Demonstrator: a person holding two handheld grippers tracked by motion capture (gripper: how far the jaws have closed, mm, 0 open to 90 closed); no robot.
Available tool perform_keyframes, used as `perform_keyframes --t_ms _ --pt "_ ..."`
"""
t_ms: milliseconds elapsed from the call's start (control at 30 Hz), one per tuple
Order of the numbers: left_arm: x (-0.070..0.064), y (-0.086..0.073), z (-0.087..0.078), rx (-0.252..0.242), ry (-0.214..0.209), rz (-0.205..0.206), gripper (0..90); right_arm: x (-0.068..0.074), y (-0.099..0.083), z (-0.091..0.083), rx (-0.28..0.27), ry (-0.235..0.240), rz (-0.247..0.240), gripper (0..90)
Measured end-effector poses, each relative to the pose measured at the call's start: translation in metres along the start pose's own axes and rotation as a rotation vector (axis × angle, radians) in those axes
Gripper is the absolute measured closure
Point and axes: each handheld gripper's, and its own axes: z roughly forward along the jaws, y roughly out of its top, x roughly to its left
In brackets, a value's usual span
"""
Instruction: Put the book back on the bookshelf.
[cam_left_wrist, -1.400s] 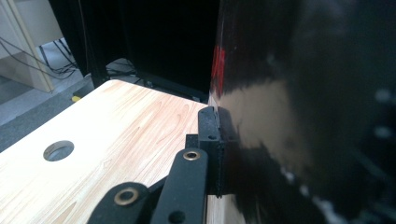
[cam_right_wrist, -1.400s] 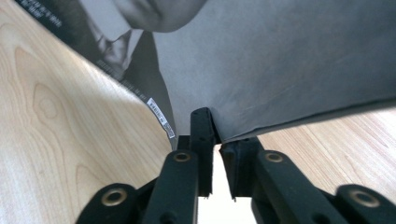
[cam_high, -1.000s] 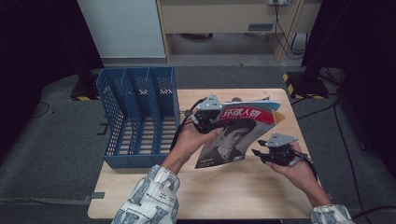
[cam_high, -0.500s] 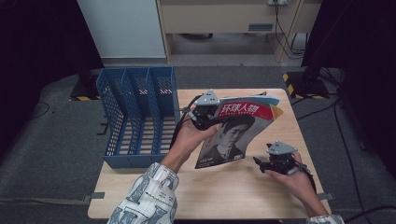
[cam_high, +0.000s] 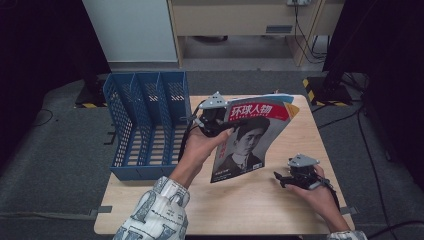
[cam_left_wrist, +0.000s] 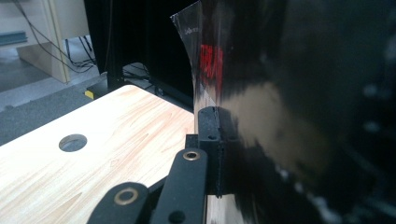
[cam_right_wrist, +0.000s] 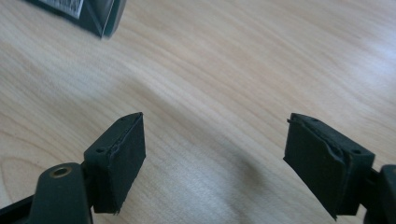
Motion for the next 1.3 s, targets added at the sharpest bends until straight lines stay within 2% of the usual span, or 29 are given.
perform_keyframes --t_ms 167,200,233,367,467,600,633,667,733,767,1100,1300 --pt "0.001 -0.003 -0.009 -0.056 0.006 -0.059 86.8 0.004 -0.002 0.004 0.024 0.010 -0.008 19.6" --pt "0.001 -0.003 -0.009 -0.056 0.006 -0.059 86.8 0.004 -0.002 0.005 0.023 0.010 -0.013 19.5" --pt "0.002 -0.005 -0.013 -0.069 0.006 -0.083 86.8 0.004 -0.003 0.005 0.024 0.010 -0.012 19.4" --pt "0.004 -0.007 -0.020 -0.106 -0.010 -0.116 86.7 0.005 -0.005 0.008 0.036 0.001 -0.016 18.6" --pt "0.004 -0.007 -0.024 -0.121 -0.007 -0.137 86.7 0.005 -0.004 0.009 0.035 -0.002 -0.009 17.8" --pt "0.003 -0.008 -0.027 -0.121 -0.003 -0.148 86.7 0.004 -0.006 0.011 0.027 0.021 0.036 16.8" --pt "0.003 -0.010 -0.030 -0.129 -0.004 -0.165 86.7 0.003 -0.007 0.011 0.023 0.025 0.052 16.3" --pt "0.003 -0.010 -0.030 -0.129 -0.004 -0.165 86.7 0.003 -0.007 0.011 0.023 0.025 0.052 16.3" --pt "0.005 -0.012 -0.034 -0.144 -0.008 -0.200 86.7 0.003 -0.010 0.013 0.012 0.040 0.094 15.4" --pt "0.005 -0.013 -0.035 -0.148 -0.009 -0.205 86.7 0.002 -0.010 0.013 0.013 0.042 0.096 15.2" --pt "0.006 -0.020 -0.053 -0.167 0.012 -0.212 86.7 0.000 -0.010 0.014 0.024 0.053 0.127 14.2" --pt "0.007 -0.022 -0.061 -0.165 0.025 -0.202 86.7 0.000 -0.010 0.014 0.028 0.057 0.144 14.4"
